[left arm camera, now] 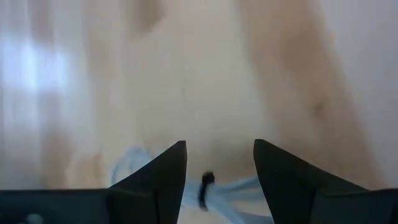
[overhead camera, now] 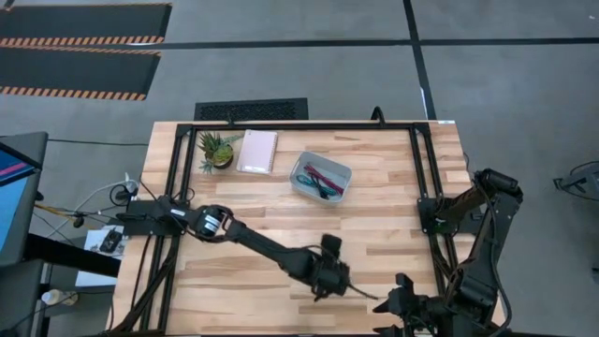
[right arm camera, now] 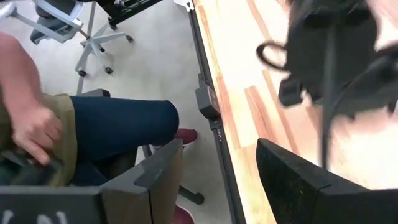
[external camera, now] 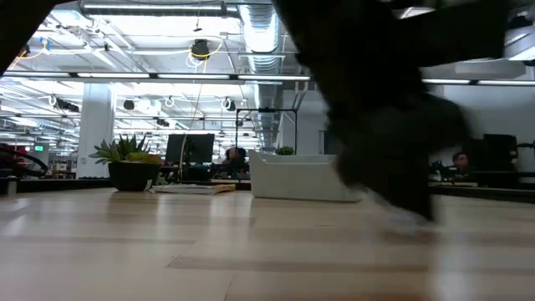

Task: Pick and place USB-C Cables
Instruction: Put the white charger cable into the gray bin

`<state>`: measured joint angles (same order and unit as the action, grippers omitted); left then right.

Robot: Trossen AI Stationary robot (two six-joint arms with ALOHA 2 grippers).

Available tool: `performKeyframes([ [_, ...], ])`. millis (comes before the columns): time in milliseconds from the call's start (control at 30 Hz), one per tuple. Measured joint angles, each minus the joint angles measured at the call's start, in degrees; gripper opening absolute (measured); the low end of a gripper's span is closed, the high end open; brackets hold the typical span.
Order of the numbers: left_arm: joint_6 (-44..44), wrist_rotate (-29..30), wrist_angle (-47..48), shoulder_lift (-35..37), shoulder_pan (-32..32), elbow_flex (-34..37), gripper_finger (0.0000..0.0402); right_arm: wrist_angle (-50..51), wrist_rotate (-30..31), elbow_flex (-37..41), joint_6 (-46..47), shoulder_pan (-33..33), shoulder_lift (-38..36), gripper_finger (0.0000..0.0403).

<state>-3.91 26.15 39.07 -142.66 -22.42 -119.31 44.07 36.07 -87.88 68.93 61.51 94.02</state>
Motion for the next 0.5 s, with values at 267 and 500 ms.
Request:
performKeyframes([
  [267, 15.0, 3.7, 17.5, 10.1, 1.9, -0.1, 0.018, 2.9, 0.2, 0.0, -0.4, 0.5, 0.0, 0.023],
  [500, 30.5, 10.8, 21.5, 13.5, 0.5, 0.3, 0.018, 4.2, 1.6, 0.0, -0.5, 1.0, 0.0, 0.023],
])
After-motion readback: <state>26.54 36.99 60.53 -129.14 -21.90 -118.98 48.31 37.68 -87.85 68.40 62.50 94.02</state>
